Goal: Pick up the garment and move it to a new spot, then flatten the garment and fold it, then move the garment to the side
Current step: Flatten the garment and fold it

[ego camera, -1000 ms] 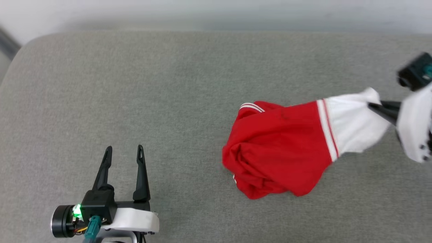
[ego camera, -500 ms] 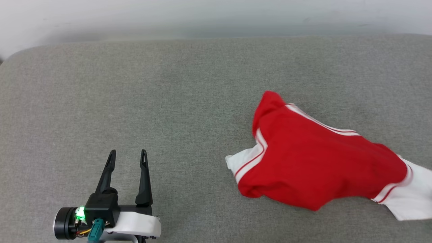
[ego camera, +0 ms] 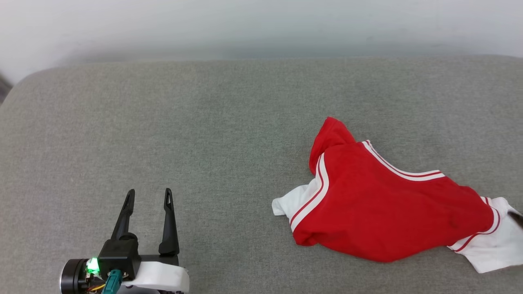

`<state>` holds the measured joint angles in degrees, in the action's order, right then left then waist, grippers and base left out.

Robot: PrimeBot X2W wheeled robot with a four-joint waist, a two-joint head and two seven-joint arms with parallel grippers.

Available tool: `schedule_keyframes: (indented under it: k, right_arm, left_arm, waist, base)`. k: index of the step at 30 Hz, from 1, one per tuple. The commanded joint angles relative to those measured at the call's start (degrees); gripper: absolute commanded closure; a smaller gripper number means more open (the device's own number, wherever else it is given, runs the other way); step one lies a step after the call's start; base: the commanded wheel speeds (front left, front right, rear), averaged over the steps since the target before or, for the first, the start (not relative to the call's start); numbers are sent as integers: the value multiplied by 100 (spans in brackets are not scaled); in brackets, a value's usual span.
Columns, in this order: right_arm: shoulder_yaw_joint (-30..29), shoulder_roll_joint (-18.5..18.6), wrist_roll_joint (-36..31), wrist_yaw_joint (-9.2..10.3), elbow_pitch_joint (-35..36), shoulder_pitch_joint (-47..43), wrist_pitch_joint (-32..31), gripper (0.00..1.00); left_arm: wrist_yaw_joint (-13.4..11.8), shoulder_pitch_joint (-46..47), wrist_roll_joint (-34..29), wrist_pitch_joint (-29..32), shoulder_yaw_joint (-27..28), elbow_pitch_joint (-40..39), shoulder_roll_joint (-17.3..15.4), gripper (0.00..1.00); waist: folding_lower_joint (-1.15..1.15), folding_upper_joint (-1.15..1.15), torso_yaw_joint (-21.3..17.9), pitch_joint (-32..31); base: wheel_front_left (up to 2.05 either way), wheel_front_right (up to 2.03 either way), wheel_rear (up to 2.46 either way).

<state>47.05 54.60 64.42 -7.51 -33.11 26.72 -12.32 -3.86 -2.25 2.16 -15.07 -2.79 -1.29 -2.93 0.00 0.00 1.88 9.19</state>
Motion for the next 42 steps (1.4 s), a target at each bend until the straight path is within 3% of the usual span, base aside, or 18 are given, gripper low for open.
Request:
schedule_keyframes:
  k: [1,5,13,18,22,28,36,42]
  right_arm:
    - [-143,118,-219,4,176,143,266,0]
    - [-644,157,-742,4,536,316,1084,0]
    - [-2198,-785,-2051,4,965,58,2633,0]
    - [-3999,-2065,-3623,4,1866,-487,2753,0]
    - [-4919,-3160,-4687,3,3024,-1209,2749,0]
    - [-5278,-4066,-5281,4,4008,-1929,2750,0]
    - [-5408,-4597,-5361,3,4282,-2578,2751,0]
    - [-5439,-4814,-5397,3,4406,-2764,2751,0]
  left_arm:
    - [8,-45,-48,-15,32,3,4,0]
    - [70,25,-69,-15,69,-12,5,0]
    - [125,55,-121,-15,187,-51,2,0]
    - [136,50,-147,-15,230,-70,1,0]
    - [230,178,-117,-15,233,-140,-44,0]
    - [504,683,-61,-15,320,-172,-220,0]
    - [973,1639,-102,-15,-109,274,-584,0]
    - [1104,2598,85,-14,-603,521,-966,0]
  waist:
    - [0,0,-56,-90]
    - [0,0,-114,-141]
    - [0,0,-204,-176]
    - [0,0,-243,-156]
    - [0,0,-239,-139]
    - [0,0,-195,-94]
    - [0,0,-139,-102]
    - [0,0,-267,-20]
  base:
    - [0,0,0]
    - [0,0,0]
    - [0,0,0]
    - [0,0,0]
    - [0,0,0]
    - [0,0,0]
    - [0,0,0]
    - [0,0,0]
